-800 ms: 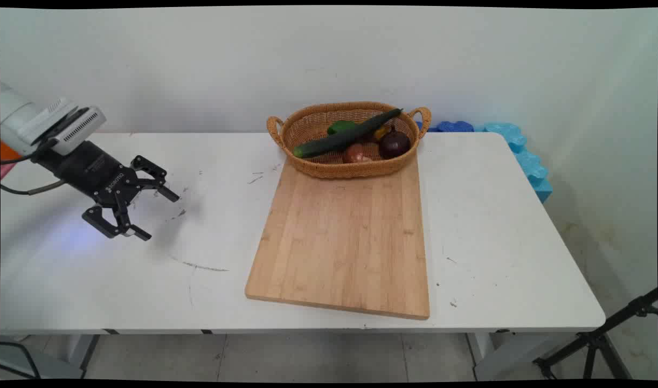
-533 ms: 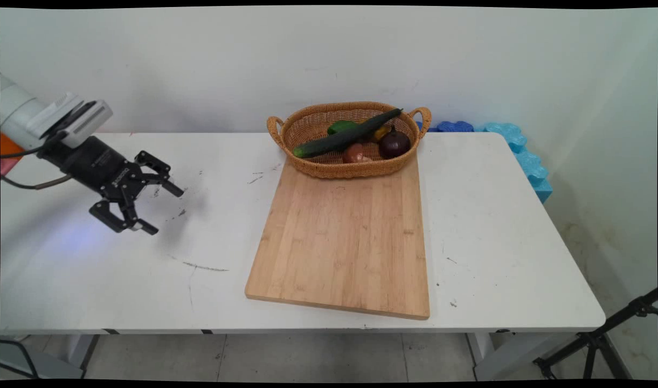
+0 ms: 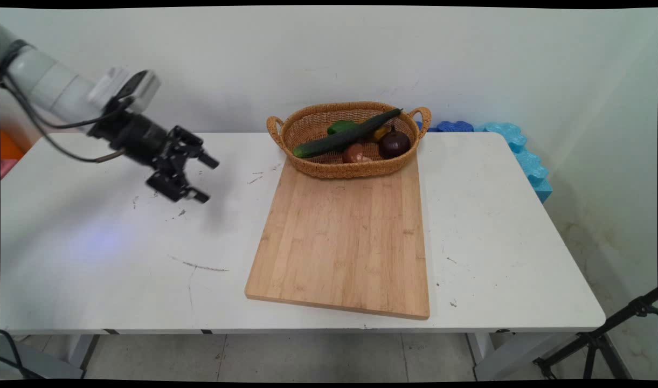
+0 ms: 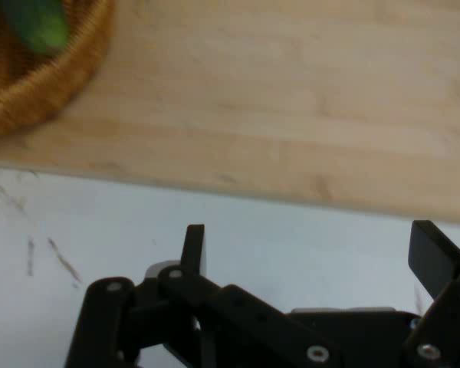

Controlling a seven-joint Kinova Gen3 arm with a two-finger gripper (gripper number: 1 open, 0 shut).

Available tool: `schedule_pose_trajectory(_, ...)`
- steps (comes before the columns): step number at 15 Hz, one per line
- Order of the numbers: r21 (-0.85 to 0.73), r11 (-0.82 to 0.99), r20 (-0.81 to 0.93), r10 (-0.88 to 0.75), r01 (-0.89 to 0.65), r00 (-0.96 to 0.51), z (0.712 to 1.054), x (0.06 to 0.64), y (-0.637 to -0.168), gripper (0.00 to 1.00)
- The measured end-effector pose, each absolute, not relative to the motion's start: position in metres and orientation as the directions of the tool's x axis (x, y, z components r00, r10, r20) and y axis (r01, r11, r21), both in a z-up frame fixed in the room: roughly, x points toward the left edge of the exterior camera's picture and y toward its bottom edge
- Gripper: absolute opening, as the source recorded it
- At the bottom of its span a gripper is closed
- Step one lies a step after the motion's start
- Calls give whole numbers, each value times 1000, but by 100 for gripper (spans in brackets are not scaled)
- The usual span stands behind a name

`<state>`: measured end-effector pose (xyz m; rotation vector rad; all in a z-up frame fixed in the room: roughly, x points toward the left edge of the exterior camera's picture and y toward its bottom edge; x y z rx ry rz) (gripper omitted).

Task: Pick up the cucumber from the vegetable basket

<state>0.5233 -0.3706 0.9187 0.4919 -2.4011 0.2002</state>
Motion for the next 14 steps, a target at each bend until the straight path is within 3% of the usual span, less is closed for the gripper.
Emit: schedule_pose_trajectory(14,-80,782,680,-411,-618,-608,931,407,-465,100)
